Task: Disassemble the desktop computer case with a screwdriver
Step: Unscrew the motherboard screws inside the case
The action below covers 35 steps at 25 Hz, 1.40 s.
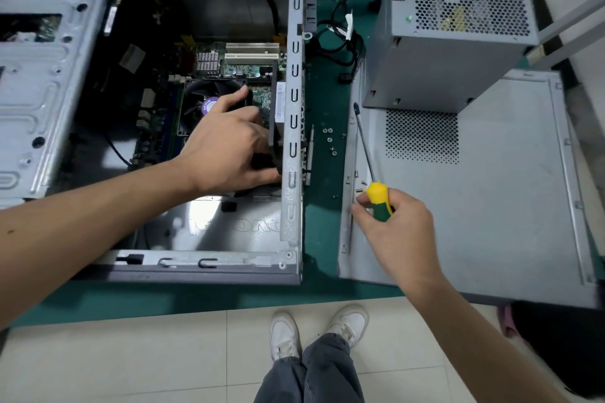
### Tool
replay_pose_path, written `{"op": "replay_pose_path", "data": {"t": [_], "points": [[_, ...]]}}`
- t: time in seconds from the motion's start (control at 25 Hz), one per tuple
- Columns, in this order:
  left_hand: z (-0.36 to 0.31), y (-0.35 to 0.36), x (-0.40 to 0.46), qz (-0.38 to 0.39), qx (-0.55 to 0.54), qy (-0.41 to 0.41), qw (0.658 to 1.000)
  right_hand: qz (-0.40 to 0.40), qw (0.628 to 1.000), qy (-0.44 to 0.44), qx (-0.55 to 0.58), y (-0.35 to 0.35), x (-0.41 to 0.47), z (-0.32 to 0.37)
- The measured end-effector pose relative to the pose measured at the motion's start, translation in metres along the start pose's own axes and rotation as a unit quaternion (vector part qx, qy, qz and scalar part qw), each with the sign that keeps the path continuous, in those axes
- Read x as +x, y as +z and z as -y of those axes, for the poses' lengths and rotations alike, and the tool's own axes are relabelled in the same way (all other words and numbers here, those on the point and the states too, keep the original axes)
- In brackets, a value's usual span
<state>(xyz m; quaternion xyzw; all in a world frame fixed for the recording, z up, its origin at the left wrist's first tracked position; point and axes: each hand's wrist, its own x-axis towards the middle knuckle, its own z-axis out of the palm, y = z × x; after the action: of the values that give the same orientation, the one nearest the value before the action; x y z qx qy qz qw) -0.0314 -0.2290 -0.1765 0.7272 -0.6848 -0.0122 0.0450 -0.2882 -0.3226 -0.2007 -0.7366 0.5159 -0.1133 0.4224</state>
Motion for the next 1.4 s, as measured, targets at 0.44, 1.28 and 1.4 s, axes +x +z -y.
{"op": "replay_pose_path", "data": {"t": [0.44,1.28,1.4], "points": [[0.0,0.001,-0.001,-0.011,-0.01,0.015,1.0,0.04,0.991,-0.063,-0.112,0.014,0.01,0.013],[-0.003,-0.021,0.001,0.075,-0.026,0.031,0.996,-0.026,0.996,-0.038,0.074,-0.035,0.021,0.104],[-0.004,-0.031,0.006,0.169,-0.008,0.021,0.985,-0.058,0.989,-0.131,-0.021,-0.019,0.029,0.174]]}}
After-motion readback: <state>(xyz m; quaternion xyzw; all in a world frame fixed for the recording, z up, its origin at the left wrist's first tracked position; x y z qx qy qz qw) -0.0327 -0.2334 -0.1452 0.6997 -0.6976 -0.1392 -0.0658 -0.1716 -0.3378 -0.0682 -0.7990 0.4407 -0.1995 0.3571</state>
